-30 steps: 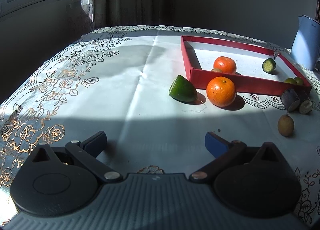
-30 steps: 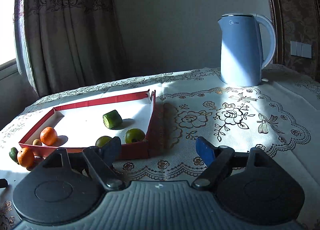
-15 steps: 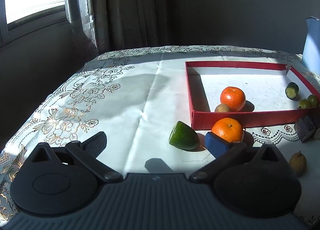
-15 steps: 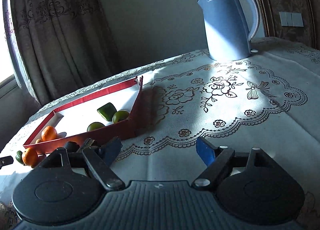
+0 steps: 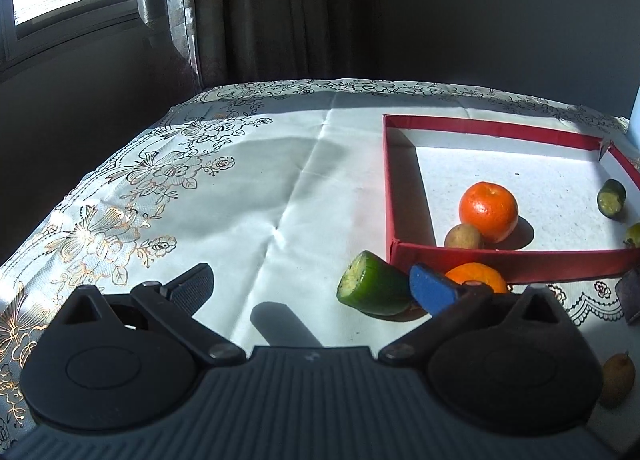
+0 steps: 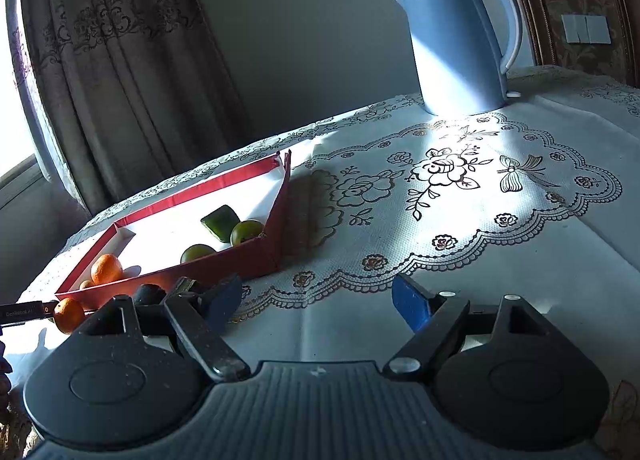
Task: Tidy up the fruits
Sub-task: 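Move the left tool to the green lime and grasp it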
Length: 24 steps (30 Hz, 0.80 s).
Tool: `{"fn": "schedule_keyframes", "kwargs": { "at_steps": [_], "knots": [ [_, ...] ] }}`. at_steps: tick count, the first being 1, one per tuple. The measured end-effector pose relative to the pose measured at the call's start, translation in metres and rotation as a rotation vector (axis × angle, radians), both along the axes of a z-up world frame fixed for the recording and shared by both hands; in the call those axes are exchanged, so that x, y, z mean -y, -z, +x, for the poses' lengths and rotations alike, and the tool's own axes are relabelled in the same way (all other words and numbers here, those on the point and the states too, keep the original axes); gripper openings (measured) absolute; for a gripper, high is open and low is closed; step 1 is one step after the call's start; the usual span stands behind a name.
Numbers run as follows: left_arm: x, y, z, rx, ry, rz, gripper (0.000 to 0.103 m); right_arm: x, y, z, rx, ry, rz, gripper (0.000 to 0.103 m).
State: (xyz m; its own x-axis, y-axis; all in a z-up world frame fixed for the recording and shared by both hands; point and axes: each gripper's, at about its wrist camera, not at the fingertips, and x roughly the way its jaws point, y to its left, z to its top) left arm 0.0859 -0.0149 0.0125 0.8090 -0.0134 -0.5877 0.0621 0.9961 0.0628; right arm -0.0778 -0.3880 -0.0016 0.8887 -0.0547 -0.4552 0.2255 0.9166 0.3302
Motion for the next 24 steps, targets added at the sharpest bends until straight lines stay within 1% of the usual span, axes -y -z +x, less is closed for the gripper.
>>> {"fn": "schedule_keyframes", "kwargs": {
  "at_steps": [2,4,6,7,9,10,12,13,14,15,17,22,24],
  "knots": [
    [-0.001,0.001,0.001,-0.011,0.005,-0.014,0.103,0.000,0.000,0.000,-0.001,-0.003,0.002,0.082],
    [-0.001,0.001,0.000,-0.008,0.018,-0.026,0.099,0.000,0.000,0.000,-0.001,-0.004,0.003,0.082],
    [0.000,0.001,-0.002,-0.003,0.041,-0.039,0.089,0.001,0.000,0.000,-0.001,-0.004,0.007,0.082],
    [0.001,0.001,-0.003,0.000,0.052,-0.040,0.086,0.001,0.000,0.000,-0.002,-0.004,0.009,0.082],
    [0.002,0.001,-0.004,0.001,0.067,-0.047,0.073,0.002,0.001,0.001,-0.004,-0.004,0.015,0.082],
    [0.002,0.001,-0.005,-0.002,0.076,-0.057,0.069,0.002,0.001,0.001,-0.005,-0.004,0.017,0.082],
    [0.000,0.001,-0.005,-0.009,0.104,-0.093,0.053,0.002,0.001,0.001,-0.005,-0.003,0.021,0.082],
    [0.000,0.001,-0.006,-0.011,0.117,-0.108,0.048,0.003,0.001,0.000,-0.005,-0.003,0.022,0.082],
    [-0.001,0.001,-0.006,-0.017,0.132,-0.128,0.040,0.003,0.001,0.000,-0.005,-0.002,0.023,0.082],
    [0.000,0.001,-0.007,-0.019,0.144,-0.135,0.037,0.003,0.001,0.000,-0.005,-0.002,0.024,0.082],
    [0.003,0.001,-0.010,-0.010,0.147,-0.119,0.036,0.004,0.002,0.000,-0.006,-0.001,0.027,0.082],
    [0.001,0.001,-0.012,-0.009,0.157,-0.121,0.035,0.005,0.002,0.000,-0.006,0.005,0.036,0.083],
    [0.001,0.000,-0.017,-0.001,0.164,-0.112,0.033,0.006,0.002,0.001,-0.007,0.005,0.039,0.082]
  ]
}}
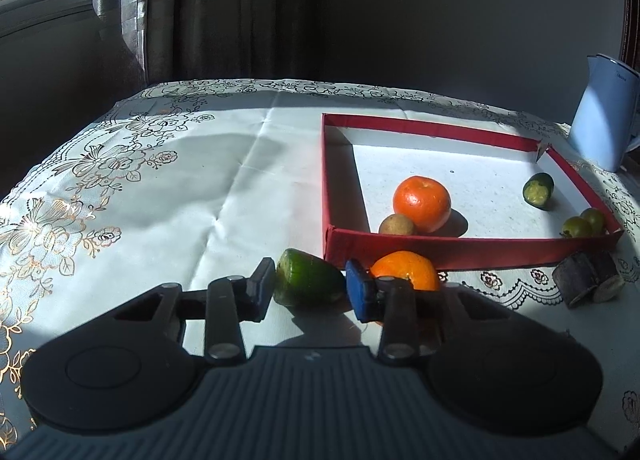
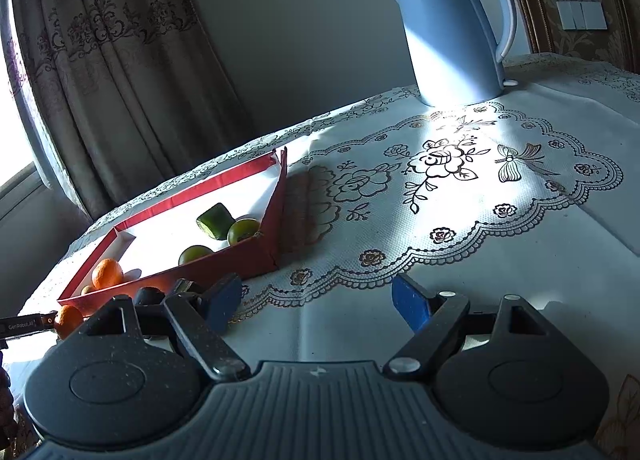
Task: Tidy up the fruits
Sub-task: 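Move the left tool to the green lime and grasp it, then carry the lime into the tray with the left tool and release it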
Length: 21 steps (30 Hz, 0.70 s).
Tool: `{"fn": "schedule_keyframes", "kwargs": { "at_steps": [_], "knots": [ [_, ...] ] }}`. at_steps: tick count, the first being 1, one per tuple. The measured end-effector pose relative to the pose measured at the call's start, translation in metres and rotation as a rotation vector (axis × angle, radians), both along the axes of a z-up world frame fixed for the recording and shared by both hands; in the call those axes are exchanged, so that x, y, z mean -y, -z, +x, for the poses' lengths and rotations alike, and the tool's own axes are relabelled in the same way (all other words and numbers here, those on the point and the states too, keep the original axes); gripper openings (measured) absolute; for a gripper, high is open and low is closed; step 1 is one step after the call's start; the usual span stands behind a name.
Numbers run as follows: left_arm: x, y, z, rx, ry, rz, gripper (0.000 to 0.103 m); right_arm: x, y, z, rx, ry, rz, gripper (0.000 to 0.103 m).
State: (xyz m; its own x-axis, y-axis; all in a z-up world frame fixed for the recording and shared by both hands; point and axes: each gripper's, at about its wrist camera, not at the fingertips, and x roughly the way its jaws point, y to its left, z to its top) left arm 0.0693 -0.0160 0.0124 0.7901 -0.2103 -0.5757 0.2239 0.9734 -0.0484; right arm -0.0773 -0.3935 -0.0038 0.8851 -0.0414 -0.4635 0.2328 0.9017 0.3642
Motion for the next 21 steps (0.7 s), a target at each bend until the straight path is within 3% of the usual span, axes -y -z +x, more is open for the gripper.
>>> {"fn": "schedule_keyframes", "kwargs": {
  "at_steps": [4,11,21],
  "knots": [
    [0.002,-0.001,-0.011,0.024,0.017,0.029,0.031,0.001,0.001,0.001,-0.004,0.003,0.007,0.082],
    [-0.009,-0.007,-0.025,0.038,0.013,-0.004,0.030,0.003,0.001,0.001,-0.007,0.008,0.017,0.083],
    [-0.008,-0.021,-0.035,0.087,0.022,0.008,0.030,0.004,0.001,0.001,-0.006,0.011,0.020,0.083]
  ]
}}
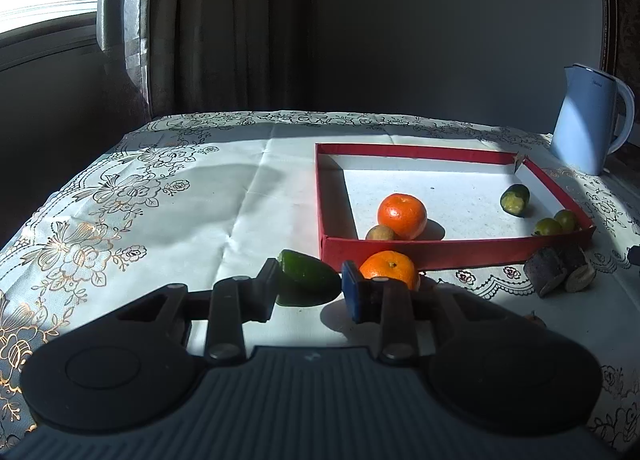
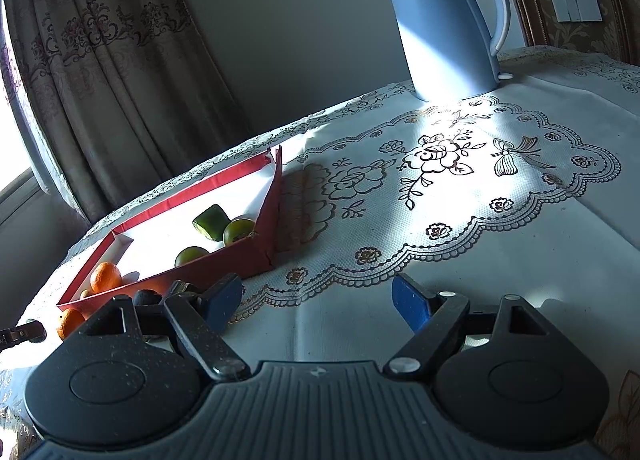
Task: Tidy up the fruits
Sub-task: 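Carry the lime into the tray with the left tool and release it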
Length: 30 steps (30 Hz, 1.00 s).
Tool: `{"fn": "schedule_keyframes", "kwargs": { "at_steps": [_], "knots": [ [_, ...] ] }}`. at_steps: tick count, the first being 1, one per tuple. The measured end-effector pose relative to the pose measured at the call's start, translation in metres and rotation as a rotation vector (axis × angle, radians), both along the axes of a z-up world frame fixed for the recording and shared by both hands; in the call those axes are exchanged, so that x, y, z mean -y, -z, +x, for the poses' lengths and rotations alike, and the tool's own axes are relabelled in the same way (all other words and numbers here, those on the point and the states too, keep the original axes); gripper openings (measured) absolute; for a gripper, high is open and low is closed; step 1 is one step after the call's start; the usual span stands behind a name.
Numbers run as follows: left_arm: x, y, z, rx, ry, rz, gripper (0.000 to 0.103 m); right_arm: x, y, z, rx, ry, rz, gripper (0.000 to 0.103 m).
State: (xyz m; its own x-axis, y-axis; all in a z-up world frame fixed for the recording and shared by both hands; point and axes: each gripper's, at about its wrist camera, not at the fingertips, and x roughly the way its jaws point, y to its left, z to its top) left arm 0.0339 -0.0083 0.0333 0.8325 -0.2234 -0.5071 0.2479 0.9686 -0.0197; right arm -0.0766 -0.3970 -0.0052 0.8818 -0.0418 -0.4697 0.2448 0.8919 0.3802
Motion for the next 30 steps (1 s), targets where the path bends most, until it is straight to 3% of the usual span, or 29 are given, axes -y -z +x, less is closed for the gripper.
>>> {"fn": "schedule_keyframes", "kwargs": {
  "at_steps": [11,18,30],
  "knots": [
    [0.044,-0.016,0.043,0.035,0.050,0.015,0.030,0.001,0.001,0.000,-0.009,0.000,0.005,0.083],
    [0.070,-0.006,0.080,0.001,0.071,0.061,0.030,0.000,0.001,0.001,-0.013,-0.001,0.010,0.083],
    [0.065,0.002,0.096,-0.013,0.003,0.055,0.037,0.000,0.002,0.002,-0.015,-0.007,0.013,0.084]
  ]
}}
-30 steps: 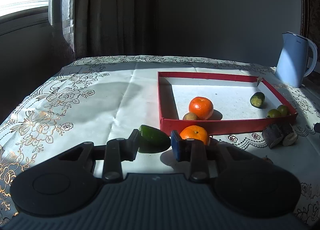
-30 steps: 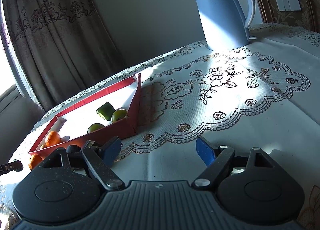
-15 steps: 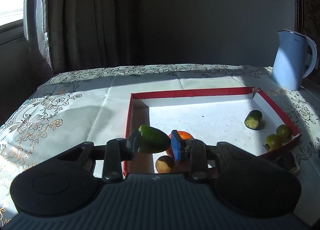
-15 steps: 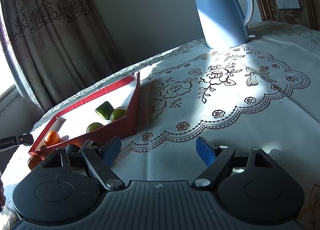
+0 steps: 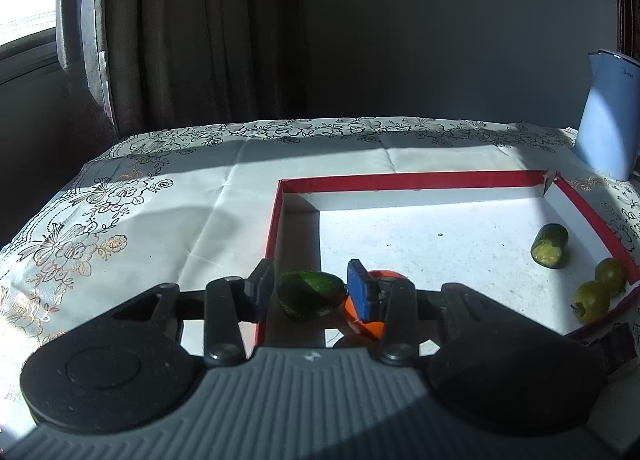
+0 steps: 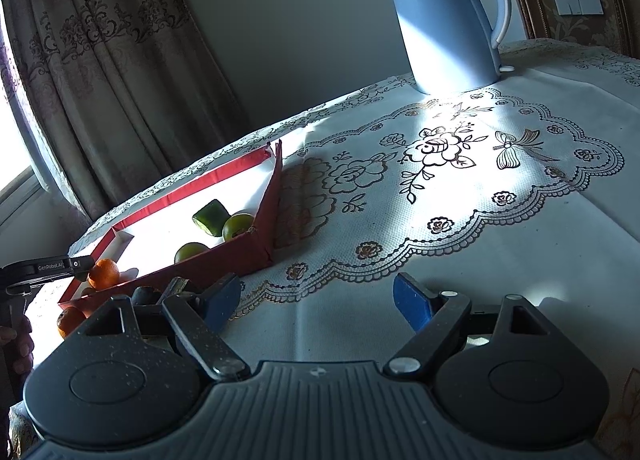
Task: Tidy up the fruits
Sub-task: 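Carry the lime into the tray with the left tool and release it, then withdraw the left tool from the tray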
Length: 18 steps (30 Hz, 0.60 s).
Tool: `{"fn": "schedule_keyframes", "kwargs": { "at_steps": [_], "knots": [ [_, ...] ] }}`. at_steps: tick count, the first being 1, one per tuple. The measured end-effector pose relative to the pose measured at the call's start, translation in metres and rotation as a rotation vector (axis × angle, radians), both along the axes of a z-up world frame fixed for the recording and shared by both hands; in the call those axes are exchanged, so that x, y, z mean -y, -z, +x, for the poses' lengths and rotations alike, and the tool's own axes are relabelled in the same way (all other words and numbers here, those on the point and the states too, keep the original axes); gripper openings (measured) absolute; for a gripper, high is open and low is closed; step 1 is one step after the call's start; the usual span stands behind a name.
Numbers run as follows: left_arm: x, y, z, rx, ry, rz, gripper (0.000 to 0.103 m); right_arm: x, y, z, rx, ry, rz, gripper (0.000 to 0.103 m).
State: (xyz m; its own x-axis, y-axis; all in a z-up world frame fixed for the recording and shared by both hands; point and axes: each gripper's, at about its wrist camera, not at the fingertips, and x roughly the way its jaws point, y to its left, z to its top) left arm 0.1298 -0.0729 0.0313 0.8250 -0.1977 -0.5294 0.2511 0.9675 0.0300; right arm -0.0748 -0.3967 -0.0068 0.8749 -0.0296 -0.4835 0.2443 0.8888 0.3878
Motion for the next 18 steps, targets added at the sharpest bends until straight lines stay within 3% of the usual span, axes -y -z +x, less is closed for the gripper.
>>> {"fn": "schedule_keyframes", "kwargs": {
  "at_steps": [2,5,10,12,18],
  "knots": [
    [-0.001,-0.001,-0.001,-0.003,0.003,-0.007,0.041,0.000,0.000,0.000,0.000,0.000,0.000,0.084],
    [-0.002,-0.003,-0.006,0.017,-0.021,0.007,0.065,0.000,0.000,0.000,0.000,0.000,0.000,0.084],
    [-0.012,-0.009,-0.025,0.028,-0.021,-0.002,0.074,-0.001,0.000,0.000,0.000,0.001,0.002,0.084],
    [-0.017,-0.012,-0.038,0.039,-0.025,-0.004,0.087,-0.001,0.000,0.000,0.000,0.000,0.002,0.084],
    [-0.042,-0.015,-0.081,0.063,-0.044,-0.009,0.100,-0.001,0.000,0.000,0.000,0.004,0.001,0.084]
  ]
}}
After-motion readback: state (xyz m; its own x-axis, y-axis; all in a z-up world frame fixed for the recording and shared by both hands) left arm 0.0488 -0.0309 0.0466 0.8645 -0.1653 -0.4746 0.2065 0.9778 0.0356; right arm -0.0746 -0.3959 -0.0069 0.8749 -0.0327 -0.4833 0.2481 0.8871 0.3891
